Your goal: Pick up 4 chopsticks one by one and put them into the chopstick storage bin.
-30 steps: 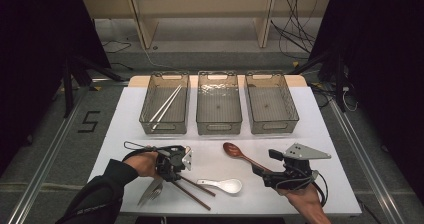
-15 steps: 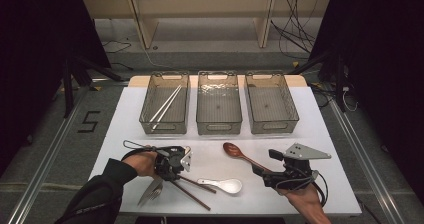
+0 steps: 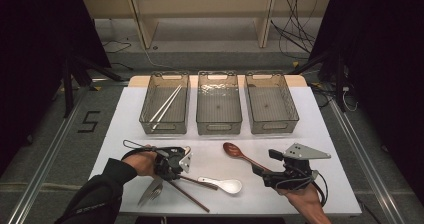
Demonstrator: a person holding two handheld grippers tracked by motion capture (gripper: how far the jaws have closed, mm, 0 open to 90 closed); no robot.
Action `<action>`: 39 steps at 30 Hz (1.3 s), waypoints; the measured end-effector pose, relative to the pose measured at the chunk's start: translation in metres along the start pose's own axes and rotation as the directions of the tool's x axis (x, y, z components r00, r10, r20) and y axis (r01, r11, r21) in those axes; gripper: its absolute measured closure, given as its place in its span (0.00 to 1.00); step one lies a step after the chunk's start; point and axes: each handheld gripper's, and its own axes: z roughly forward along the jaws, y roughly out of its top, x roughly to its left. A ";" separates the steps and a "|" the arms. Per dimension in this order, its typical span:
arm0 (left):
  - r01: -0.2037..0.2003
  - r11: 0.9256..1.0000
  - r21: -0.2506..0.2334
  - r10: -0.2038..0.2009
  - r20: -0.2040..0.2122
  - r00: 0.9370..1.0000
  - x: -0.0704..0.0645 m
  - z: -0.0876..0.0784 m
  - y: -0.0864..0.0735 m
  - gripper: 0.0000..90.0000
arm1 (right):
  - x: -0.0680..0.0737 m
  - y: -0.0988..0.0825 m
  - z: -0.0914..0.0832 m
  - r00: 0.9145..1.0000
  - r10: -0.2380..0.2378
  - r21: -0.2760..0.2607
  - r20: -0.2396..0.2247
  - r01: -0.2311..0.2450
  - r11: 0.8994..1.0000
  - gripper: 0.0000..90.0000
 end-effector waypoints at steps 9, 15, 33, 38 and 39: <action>-0.003 1.000 -0.002 0.004 0.016 1.000 0.000 0.000 -0.001 0.91 | 0.000 0.000 0.000 1.000 0.002 0.001 0.000 -0.002 1.000 0.25; -0.008 1.000 -0.006 0.008 0.015 1.000 0.002 0.000 -0.002 0.92 | 0.000 0.000 0.000 1.000 0.002 0.001 -0.001 -0.002 1.000 0.25; -0.003 1.000 0.007 0.003 0.046 0.999 0.003 -0.002 -0.003 0.93 | 0.000 0.000 -0.001 1.000 0.001 -0.001 -0.001 -0.001 1.000 0.25; -0.010 1.000 0.003 0.010 0.042 0.999 0.004 -0.002 -0.003 0.93 | 0.000 0.000 -0.001 1.000 0.002 0.000 -0.001 -0.002 1.000 0.25; -0.009 1.000 0.001 0.009 0.041 0.999 0.003 -0.002 -0.003 0.93 | 0.000 0.000 -0.001 1.000 0.001 -0.001 0.000 -0.001 1.000 0.25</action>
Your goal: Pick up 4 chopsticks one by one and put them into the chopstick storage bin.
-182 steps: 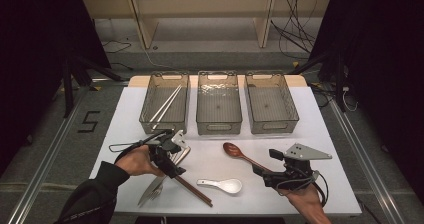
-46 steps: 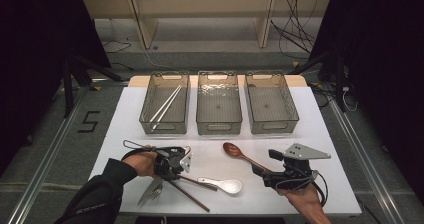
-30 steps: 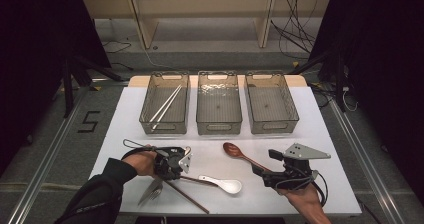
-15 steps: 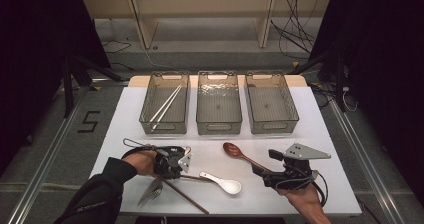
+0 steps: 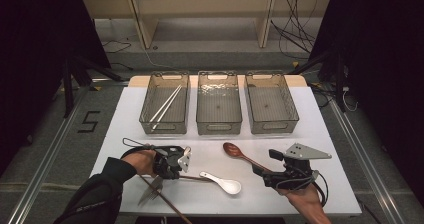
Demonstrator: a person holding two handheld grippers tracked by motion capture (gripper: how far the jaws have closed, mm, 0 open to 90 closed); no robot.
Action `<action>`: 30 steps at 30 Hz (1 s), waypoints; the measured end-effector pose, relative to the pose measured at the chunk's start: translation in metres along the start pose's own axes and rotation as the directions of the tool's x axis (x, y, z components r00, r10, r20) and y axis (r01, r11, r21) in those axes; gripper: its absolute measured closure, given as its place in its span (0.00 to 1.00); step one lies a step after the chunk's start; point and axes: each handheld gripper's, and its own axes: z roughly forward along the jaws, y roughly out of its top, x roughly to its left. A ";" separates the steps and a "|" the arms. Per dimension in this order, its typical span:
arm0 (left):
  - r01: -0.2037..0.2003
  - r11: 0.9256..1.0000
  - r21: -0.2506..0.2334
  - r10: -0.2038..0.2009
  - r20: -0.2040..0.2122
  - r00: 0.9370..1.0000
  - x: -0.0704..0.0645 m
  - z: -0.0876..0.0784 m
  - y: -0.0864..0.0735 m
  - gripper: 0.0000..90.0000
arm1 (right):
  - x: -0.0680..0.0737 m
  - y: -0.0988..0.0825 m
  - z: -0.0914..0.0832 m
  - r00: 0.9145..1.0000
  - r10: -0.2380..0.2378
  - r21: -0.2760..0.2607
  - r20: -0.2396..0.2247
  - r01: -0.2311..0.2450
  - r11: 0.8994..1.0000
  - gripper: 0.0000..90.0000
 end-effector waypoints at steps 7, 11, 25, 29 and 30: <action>0.007 1.000 -0.010 -0.007 0.002 1.000 0.000 -0.001 -0.001 0.93 | 0.000 0.000 0.000 1.000 0.002 0.002 0.000 -0.002 1.000 0.25; 0.005 1.000 -0.001 -0.005 -0.002 1.000 -0.001 -0.003 -0.002 0.93 | 0.000 0.000 0.001 1.000 0.001 0.002 -0.001 -0.001 1.000 0.25; 0.006 1.000 0.017 -0.006 -0.008 1.000 -0.003 -0.010 -0.005 0.94 | -0.001 0.000 0.001 1.000 0.002 0.003 0.001 -0.002 1.000 0.25; 0.011 1.000 0.024 -0.011 0.008 1.000 -0.005 -0.013 -0.007 0.94 | -0.001 0.000 0.001 1.000 0.002 0.003 0.001 -0.002 1.000 0.25; 0.015 1.000 0.019 -0.015 0.008 1.000 -0.006 -0.014 -0.008 0.94 | -0.001 0.000 0.001 1.000 0.001 0.003 0.002 -0.001 1.000 0.25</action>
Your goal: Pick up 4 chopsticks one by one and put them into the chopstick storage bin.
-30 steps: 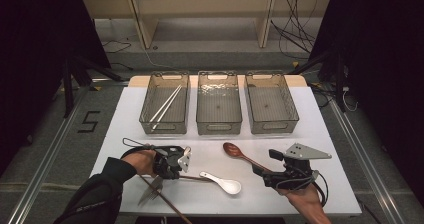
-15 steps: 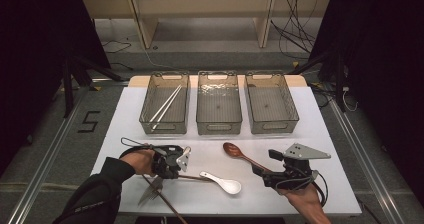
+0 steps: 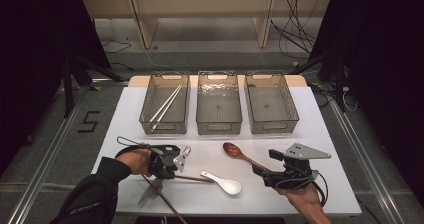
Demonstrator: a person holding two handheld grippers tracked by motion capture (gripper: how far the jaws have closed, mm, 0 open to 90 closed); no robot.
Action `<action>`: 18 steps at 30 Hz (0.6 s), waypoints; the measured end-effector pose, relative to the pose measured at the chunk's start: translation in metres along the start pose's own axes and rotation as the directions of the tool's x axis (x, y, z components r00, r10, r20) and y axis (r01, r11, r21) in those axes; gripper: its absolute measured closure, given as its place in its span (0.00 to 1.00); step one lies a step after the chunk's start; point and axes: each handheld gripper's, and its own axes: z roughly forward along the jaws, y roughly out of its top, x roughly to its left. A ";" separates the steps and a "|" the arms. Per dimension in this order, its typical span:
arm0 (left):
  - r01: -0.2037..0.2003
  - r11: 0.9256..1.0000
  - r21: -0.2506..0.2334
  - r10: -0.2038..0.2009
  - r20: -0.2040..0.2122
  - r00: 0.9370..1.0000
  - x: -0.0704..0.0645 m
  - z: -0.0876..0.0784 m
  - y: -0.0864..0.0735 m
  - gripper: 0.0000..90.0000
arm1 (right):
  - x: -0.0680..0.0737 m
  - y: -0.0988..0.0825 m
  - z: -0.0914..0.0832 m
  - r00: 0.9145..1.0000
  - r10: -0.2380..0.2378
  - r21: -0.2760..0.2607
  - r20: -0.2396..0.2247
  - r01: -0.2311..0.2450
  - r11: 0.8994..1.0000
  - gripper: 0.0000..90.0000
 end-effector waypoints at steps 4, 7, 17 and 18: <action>0.002 1.000 -0.010 -0.002 0.001 1.000 -0.002 -0.005 -0.003 0.94 | 0.000 0.000 -0.001 1.000 0.001 -0.002 0.001 -0.001 1.000 0.25; 0.004 0.999 -0.033 -0.003 0.013 1.000 -0.002 -0.009 -0.004 0.94 | 0.000 0.000 0.000 1.000 0.001 -0.002 0.000 -0.001 1.000 0.25; 0.071 0.987 -0.146 -0.072 -0.001 0.997 0.003 -0.021 -0.005 0.94 | 0.000 0.000 0.000 1.000 0.001 -0.002 0.001 -0.001 1.000 0.25; 0.086 0.983 -0.161 -0.088 -0.007 0.996 0.005 -0.022 -0.005 0.94 | 0.000 0.000 0.000 1.000 0.001 -0.002 0.001 -0.001 1.000 0.25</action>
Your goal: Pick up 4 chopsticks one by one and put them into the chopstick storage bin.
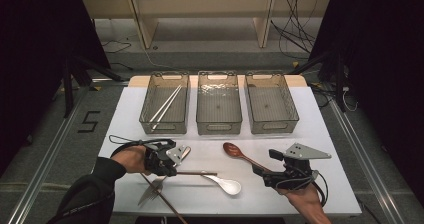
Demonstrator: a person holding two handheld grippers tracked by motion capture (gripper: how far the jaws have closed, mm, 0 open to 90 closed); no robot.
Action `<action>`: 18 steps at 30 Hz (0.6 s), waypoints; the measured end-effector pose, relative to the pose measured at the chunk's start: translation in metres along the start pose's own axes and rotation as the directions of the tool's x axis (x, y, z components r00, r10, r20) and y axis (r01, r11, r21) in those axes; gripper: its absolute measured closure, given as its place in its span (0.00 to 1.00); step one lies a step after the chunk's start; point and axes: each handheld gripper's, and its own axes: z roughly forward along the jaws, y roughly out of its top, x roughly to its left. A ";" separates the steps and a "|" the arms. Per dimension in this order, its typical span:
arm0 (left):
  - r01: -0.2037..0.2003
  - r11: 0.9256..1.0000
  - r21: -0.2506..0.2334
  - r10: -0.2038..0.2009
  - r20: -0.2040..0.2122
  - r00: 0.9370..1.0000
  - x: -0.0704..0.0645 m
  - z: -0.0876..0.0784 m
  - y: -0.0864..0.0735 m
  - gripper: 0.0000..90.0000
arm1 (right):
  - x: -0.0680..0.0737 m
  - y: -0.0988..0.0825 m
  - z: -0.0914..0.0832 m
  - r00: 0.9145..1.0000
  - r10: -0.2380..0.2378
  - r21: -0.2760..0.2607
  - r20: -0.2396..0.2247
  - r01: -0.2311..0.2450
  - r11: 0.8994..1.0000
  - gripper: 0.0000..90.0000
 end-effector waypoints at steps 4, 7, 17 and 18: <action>0.041 0.998 -0.043 -0.042 -0.026 0.999 0.004 -0.004 0.000 0.94 | 0.000 0.000 0.000 1.000 0.000 0.000 0.001 0.000 1.000 0.25; 0.070 0.995 -0.074 -0.074 -0.054 0.996 0.006 -0.008 0.001 0.94 | 0.000 0.000 0.000 1.000 -0.001 0.000 0.001 0.001 1.000 0.25; 0.239 0.944 -0.227 -0.276 -0.146 0.950 0.020 -0.021 -0.001 0.94 | 0.000 0.000 0.000 1.000 0.000 0.000 0.002 0.000 1.000 0.25; 0.251 0.938 -0.240 -0.291 -0.151 0.945 0.021 -0.023 -0.002 0.94 | 0.000 0.000 0.000 1.000 0.000 0.000 0.002 0.000 1.000 0.25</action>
